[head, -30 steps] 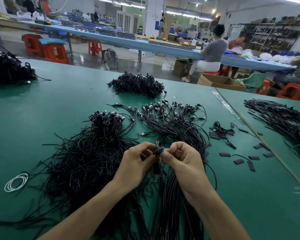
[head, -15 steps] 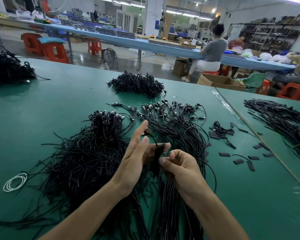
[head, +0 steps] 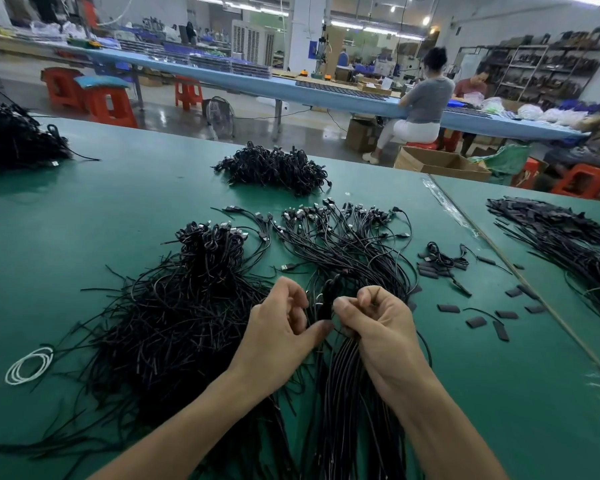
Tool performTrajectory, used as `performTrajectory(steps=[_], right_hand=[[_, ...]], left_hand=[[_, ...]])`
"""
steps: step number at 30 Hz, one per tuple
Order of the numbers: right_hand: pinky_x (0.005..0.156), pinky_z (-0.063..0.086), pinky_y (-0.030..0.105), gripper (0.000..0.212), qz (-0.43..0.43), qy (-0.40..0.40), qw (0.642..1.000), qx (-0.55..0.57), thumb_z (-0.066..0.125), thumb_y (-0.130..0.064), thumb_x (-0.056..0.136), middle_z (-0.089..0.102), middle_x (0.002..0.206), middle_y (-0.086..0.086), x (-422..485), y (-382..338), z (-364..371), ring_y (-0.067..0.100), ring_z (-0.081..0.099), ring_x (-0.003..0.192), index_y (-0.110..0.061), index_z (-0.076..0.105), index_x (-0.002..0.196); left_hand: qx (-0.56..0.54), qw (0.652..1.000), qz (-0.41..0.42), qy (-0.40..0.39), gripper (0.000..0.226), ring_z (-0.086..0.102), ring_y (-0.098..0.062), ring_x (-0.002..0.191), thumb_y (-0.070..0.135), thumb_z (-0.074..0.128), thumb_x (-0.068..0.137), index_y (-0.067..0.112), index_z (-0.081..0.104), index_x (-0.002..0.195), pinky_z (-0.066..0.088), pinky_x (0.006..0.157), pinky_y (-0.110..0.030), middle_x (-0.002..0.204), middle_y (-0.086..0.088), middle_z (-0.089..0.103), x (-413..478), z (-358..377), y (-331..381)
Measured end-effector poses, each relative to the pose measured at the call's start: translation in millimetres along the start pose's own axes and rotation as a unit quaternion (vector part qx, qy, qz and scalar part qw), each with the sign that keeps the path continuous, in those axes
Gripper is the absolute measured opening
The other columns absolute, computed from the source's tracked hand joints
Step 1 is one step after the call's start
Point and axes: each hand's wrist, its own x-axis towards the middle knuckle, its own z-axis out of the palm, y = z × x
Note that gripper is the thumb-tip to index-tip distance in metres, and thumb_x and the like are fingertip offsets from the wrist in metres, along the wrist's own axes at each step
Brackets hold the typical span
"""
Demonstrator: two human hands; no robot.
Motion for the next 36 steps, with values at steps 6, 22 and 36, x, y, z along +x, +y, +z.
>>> performTrajectory(steps=[6, 22, 36], right_hand=[[0.069, 0.053, 0.018, 0.033, 0.007, -0.055, 0.998, 0.016, 0.066, 0.009, 0.086, 0.065, 0.074, 0.005, -9, 6, 10, 0.011, 0.063, 0.071, -0.016, 0.048, 0.075], [0.062, 0.05, 0.027, 0.037, 0.074, 0.013, 0.996, 0.057, 0.071, 0.004, 0.082, 0.06, 0.07, 0.007, -4, 12, 7, 0.015, 0.059, 0.064, -0.016, 0.041, 0.073], [0.074, 0.056, 0.025, 0.039, -0.123, 0.047, 0.969, -0.207, 0.073, 0.003, 0.085, 0.067, 0.075, 0.005, -3, 10, 5, 0.013, 0.066, 0.074, -0.016, 0.042, 0.07]], left_hand=[[-0.108, 0.992, -0.059, 0.015, 0.024, 0.06, -0.009, 0.061, -0.006, 0.062, 0.091, 0.017, 0.057, 0.083, 0.048, 0.058, -0.02, 0.069, 0.005, 0.068, 10, -5, 1], [-0.183, 0.98, 0.014, -0.073, 0.04, 0.065, -0.013, 0.086, 0.03, 0.083, 0.069, 0.017, 0.054, 0.094, 0.051, 0.078, -0.023, 0.091, -0.003, 0.072, 1, -8, 7], [-0.249, 0.937, -0.198, -0.145, 0.03, 0.067, -0.026, 0.055, 0.048, 0.057, 0.081, 0.024, 0.07, 0.071, 0.048, 0.047, -0.026, 0.069, -0.012, 0.069, -1, -6, 5]])
